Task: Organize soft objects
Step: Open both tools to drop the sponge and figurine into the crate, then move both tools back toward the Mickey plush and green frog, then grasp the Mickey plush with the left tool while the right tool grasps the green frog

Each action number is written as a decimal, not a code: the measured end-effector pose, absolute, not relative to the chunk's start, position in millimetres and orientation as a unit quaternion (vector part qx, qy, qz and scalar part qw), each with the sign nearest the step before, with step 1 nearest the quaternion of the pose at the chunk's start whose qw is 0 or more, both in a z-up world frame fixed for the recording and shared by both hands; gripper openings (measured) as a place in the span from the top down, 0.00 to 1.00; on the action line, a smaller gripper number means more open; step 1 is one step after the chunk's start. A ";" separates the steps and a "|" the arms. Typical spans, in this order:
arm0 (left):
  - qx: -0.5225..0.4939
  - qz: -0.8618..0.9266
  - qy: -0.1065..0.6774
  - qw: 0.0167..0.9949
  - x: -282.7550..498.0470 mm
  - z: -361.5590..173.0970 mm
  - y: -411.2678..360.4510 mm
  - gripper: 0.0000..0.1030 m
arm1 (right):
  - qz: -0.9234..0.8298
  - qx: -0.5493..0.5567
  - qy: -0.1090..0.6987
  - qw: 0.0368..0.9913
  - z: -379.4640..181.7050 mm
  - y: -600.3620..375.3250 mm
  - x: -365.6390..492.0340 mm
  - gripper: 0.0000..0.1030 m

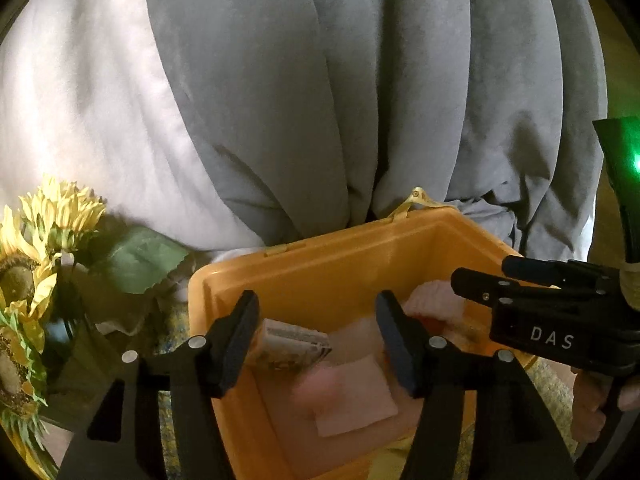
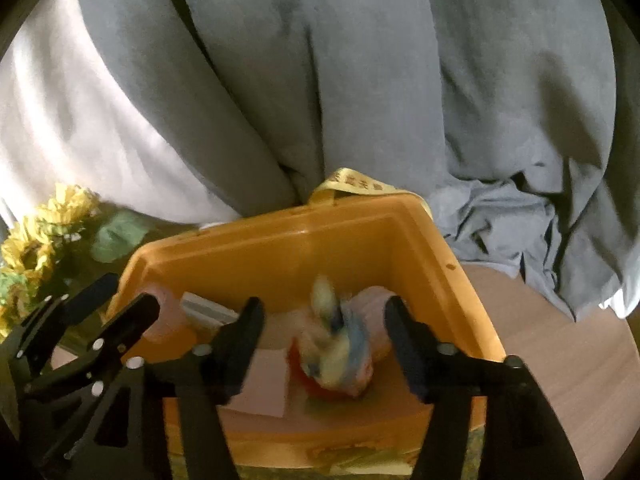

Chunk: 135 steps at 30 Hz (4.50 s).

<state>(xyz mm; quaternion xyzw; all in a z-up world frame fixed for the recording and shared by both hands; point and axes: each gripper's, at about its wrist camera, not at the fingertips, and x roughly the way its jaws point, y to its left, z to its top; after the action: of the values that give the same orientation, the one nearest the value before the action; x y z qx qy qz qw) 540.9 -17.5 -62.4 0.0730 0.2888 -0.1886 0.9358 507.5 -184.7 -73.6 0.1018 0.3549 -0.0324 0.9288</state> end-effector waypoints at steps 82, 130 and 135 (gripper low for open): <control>0.035 -0.020 0.314 0.948 232.5 -68.4 -54.3 0.14 | 0.098 0.015 0.368 0.925 -87.7 -219.8 275.9 0.26; -0.161 0.159 0.407 0.885 248.0 -149.8 -130.3 0.15 | 0.411 -0.150 0.373 0.818 -190.2 -241.4 304.3 0.29; -0.163 0.153 0.427 0.876 253.8 -161.2 -127.5 0.17 | 0.430 -0.148 0.369 0.811 -199.5 -235.8 307.9 0.31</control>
<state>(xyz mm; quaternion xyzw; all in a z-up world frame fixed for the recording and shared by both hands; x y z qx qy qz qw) 253.8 -127.5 -161.2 -0.1627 0.4273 0.1529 0.8761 307.9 -235.8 -199.5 -0.1482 0.3689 0.4301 0.8105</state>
